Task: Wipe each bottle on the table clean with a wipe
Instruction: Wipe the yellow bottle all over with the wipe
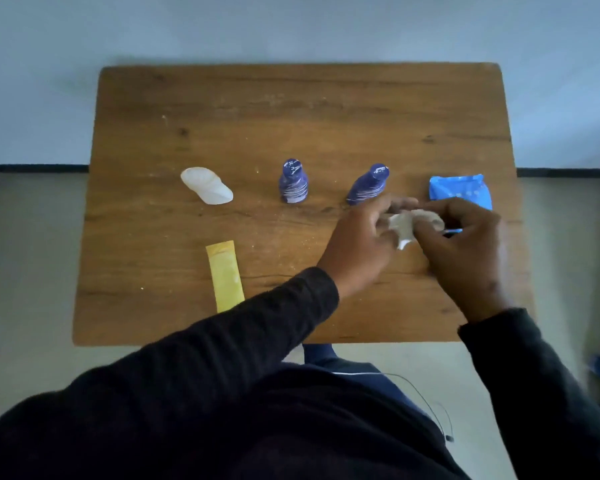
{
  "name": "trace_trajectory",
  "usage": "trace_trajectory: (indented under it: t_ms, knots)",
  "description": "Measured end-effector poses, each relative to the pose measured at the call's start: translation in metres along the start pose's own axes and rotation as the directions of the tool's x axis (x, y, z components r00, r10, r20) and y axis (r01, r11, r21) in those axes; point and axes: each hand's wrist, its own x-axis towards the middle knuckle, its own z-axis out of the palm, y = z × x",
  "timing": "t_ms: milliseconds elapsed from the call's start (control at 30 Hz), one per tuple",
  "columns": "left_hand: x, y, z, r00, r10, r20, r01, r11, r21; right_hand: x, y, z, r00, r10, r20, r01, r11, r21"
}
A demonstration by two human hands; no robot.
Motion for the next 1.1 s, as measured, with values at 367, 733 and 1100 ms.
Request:
trace_trajectory:
  t_ms: [367,733,1100]
  knots:
    - [-0.119,-0.074,-0.119,0.85,-0.279,-0.448,0.194,0.955,-0.226,-0.064,-0.053,0.137,0.846,-0.018,0.532,-0.123,0.966,0.227]
    - [-0.154,-0.087,-0.165,0.634,-0.547,-0.547,0.158,0.784,-0.601,-0.087,-0.072,0.187,0.7,0.064,0.711,-0.119,0.993,0.028]
    - [-0.157,-0.098,-0.195,0.785,-0.421,-0.454,0.245,0.885,-0.397,-0.089,-0.077,0.209,0.736,0.046,0.676,-0.084,0.996,0.023]
